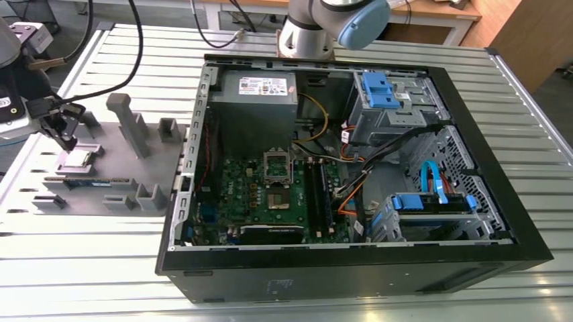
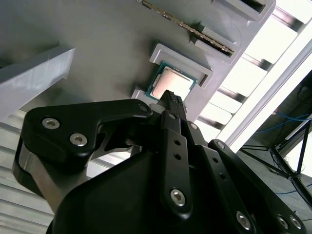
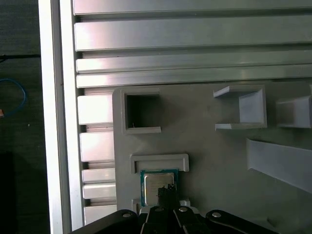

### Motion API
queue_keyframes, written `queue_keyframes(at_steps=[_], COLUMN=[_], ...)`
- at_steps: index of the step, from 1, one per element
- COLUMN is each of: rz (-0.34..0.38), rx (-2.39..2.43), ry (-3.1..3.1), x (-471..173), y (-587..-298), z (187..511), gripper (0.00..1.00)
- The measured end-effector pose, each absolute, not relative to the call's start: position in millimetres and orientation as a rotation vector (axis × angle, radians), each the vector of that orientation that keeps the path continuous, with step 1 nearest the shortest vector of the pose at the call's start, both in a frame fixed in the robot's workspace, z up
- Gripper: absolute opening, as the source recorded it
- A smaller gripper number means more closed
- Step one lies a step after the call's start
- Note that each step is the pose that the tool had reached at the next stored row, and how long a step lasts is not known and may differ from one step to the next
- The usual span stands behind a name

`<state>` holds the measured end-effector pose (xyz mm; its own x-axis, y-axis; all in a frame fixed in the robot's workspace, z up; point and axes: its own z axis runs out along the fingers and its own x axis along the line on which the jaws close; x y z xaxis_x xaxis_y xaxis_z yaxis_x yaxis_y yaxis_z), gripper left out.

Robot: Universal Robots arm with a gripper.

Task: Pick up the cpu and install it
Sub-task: 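Pick up the cpu and move it towards the insertion slot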

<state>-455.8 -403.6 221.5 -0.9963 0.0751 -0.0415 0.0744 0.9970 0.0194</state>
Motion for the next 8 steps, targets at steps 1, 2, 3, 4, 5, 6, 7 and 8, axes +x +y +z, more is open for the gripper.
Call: queue_keyframes(at_steps=[1,2,3,4,5,6,7,8], rz=[0.028,0.028,0.028,0.028,0.028,0.028,0.028,0.028], rx=[0.116,0.116,0.116,0.116,0.116,0.116,0.116,0.116], ry=[3.097,3.097,3.097,3.097,3.097,3.097,3.097,3.097], x=[-455.8,-455.8,-455.8,-455.8,-455.8,-455.8,-455.8,-455.8], y=[-403.6,-403.6,-403.6,-403.6,-403.6,-403.6,-403.6,-403.6], z=[221.4,221.4,221.4,221.4,221.4,221.4,221.3,221.3], gripper=[0.11,0.11,0.11,0.11,0.11,0.11,0.11,0.11])
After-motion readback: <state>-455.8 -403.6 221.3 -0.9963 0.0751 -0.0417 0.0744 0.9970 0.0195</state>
